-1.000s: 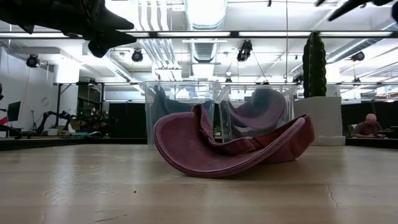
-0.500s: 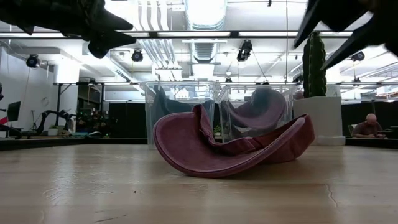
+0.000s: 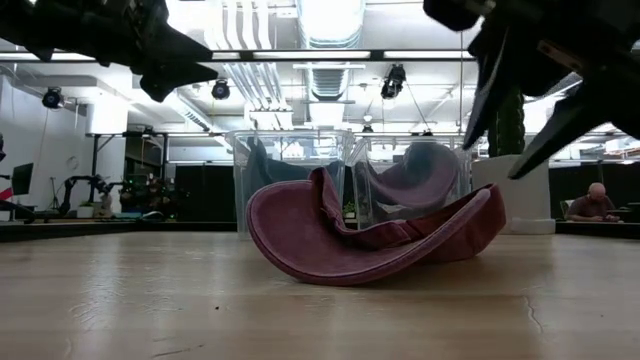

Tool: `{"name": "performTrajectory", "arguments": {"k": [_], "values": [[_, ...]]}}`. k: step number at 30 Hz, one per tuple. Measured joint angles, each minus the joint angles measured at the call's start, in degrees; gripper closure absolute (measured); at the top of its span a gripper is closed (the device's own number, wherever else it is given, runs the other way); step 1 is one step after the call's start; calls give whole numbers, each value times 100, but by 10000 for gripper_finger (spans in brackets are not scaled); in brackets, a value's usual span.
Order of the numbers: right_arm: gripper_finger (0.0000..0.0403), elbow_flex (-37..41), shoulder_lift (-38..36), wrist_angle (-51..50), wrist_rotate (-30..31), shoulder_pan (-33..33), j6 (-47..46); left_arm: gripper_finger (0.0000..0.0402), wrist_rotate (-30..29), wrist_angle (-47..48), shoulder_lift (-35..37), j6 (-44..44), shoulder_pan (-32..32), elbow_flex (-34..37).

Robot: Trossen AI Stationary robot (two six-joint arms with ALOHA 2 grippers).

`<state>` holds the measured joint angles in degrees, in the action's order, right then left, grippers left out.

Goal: Pick & Place hat
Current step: Put the red cap into the right transparent bin

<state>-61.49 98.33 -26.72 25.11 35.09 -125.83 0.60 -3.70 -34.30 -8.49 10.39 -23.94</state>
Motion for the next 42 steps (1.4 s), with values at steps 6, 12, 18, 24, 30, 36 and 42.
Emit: {"name": "performTrajectory", "arguments": {"k": [6,12,18,24,30,36,42], "values": [[252,15,216,-91,-27,-145,-64,188,0,-12,0,118,0,0],[252,15,598,186,-29,-433,76,188,0,-15,-2,135,2,0],[274,22,892,376,-25,-511,123,188,0,-11,-2,139,2,0],[352,20,926,424,57,-511,5,188,0,-3,-1,175,0,0],[388,6,817,511,71,-514,71,188,0,4,-1,236,0,0],[392,-135,29,864,224,-483,968,188,0,7,-2,236,1,0],[393,-416,-1261,644,741,-533,2463,188,0,28,-2,236,2,0]]}}
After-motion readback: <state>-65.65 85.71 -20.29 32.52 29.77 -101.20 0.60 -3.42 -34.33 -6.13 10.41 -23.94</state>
